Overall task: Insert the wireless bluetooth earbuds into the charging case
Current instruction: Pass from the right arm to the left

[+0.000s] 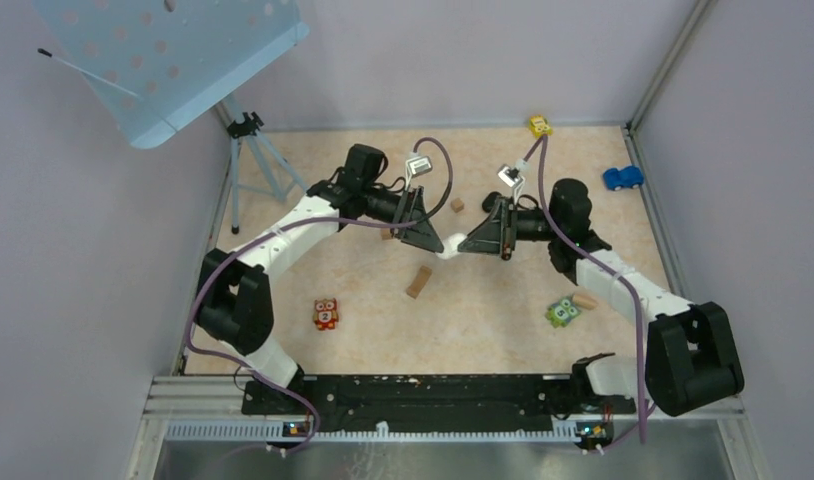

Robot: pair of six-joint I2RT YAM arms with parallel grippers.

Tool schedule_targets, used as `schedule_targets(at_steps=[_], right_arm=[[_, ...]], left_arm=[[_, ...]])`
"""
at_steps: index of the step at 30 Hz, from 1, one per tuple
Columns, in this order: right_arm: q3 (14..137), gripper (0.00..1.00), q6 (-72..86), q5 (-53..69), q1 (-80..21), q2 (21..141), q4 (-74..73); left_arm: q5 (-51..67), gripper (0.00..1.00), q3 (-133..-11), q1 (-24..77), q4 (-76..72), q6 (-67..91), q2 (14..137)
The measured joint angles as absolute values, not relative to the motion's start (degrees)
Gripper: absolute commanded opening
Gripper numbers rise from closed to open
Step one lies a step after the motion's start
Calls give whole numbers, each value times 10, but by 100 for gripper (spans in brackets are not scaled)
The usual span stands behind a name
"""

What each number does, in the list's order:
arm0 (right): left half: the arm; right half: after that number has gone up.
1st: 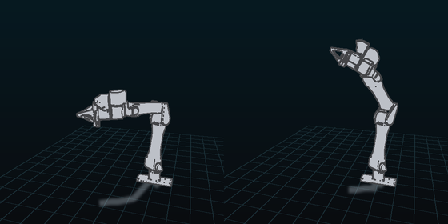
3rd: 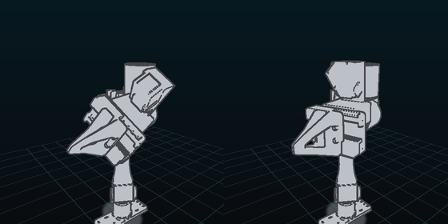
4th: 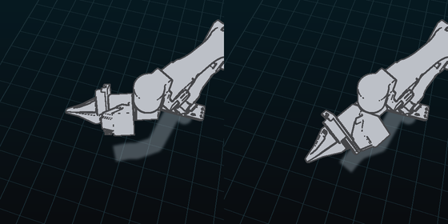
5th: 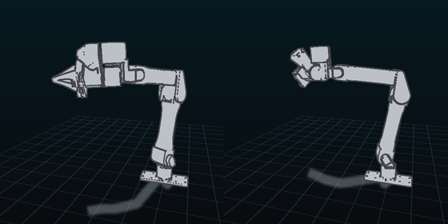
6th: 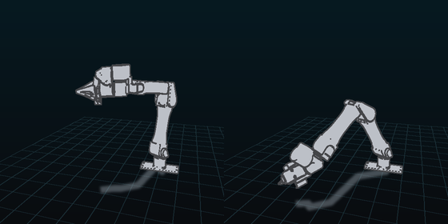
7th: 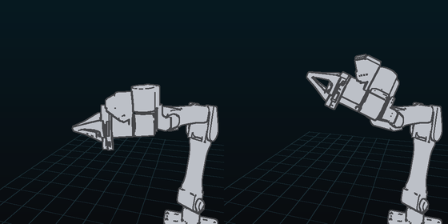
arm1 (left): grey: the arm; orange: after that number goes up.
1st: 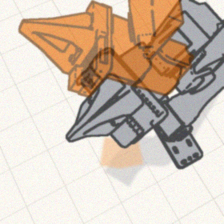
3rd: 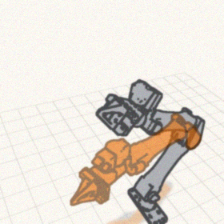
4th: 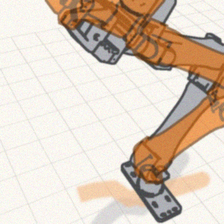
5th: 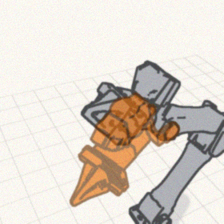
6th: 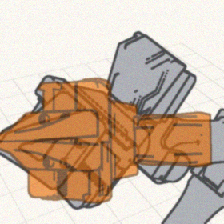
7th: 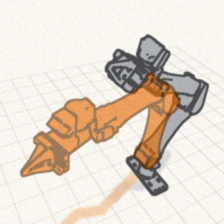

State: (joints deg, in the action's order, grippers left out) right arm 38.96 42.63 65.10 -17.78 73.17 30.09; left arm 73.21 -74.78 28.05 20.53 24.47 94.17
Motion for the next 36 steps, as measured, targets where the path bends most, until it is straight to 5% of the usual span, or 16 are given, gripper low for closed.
schedule_targets(at_steps=[9,36], right_arm=[[432,0,284,695,-178,730,102],[408,0,340,752,-178,728,180]], left_arm=[[744,55,-746,280,238,239,938],[730,40,-746,329,200,277,962]])
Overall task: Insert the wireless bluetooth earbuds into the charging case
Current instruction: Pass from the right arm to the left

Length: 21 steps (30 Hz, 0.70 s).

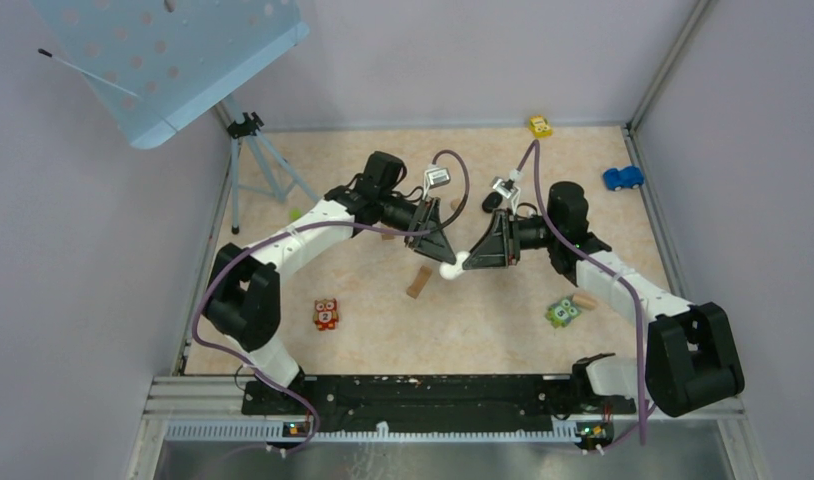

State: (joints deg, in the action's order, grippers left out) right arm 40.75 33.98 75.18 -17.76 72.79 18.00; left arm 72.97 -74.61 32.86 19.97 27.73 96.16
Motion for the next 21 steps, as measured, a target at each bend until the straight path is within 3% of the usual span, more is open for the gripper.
schedule_targets(at_steps=[7,14,16,20,21], right_arm=[[408,0,345,759,-177,728,182],[404,0,346,762,-177,728,185],[402,0,346,762,-177,728,187],[401,0,346,763,-177,728,187],[401,0,346,763,-177,728,187]], left_arm=[[728,28,-744,334,181,288,962],[730,3,-738,334,166,300,962],[732,4,-737,334,164,302,962],[733,25,-735,334,161,303,962],[733,26,-735,334,161,303,962]])
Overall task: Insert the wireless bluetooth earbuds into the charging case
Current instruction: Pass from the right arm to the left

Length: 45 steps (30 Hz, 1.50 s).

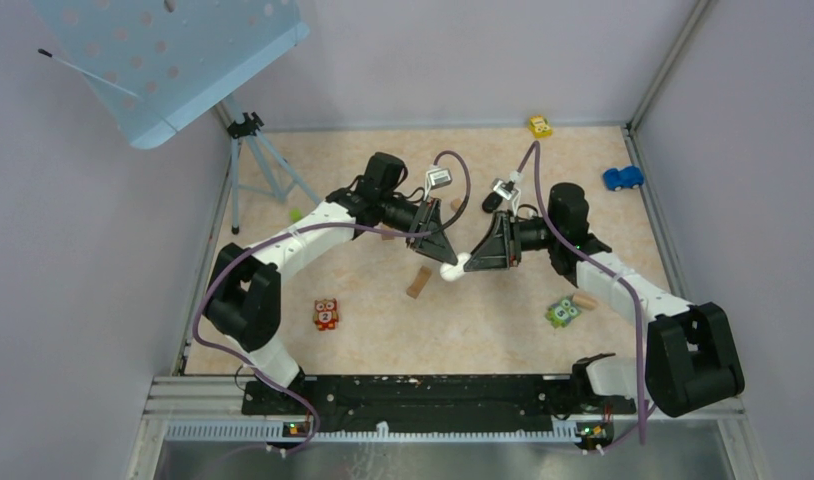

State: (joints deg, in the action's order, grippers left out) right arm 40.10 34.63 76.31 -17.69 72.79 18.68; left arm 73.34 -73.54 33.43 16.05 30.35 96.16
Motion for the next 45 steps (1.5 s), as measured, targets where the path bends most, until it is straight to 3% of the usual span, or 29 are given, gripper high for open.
schedule_targets(at_steps=[7,15,18,26,34,36,37,38,39,41,45], right_arm=[[401,0,346,764,-177,728,187],[401,0,345,763,-177,728,187],[401,0,345,759,-177,728,187],[401,0,345,760,-177,728,187],[401,0,345,764,-177,728,184],[401,0,345,765,-177,728,183],[401,9,343,765,-177,728,181],[401,29,341,765,-177,728,179],[401,38,336,763,-177,728,173],[402,46,326,759,-177,728,156],[402,50,296,726,-177,728,112]], left_arm=[[736,27,-734,334,160,303,962],[739,49,-733,334,157,303,962],[743,52,-733,336,155,305,962],[741,40,-731,338,154,303,962],[744,0,-729,338,149,299,962],[747,0,-729,338,150,300,962],[747,0,-729,338,150,299,962],[747,0,-729,337,150,299,962],[747,0,-729,337,150,300,962],[744,0,-728,336,148,304,962],[743,0,-728,329,129,326,962]])
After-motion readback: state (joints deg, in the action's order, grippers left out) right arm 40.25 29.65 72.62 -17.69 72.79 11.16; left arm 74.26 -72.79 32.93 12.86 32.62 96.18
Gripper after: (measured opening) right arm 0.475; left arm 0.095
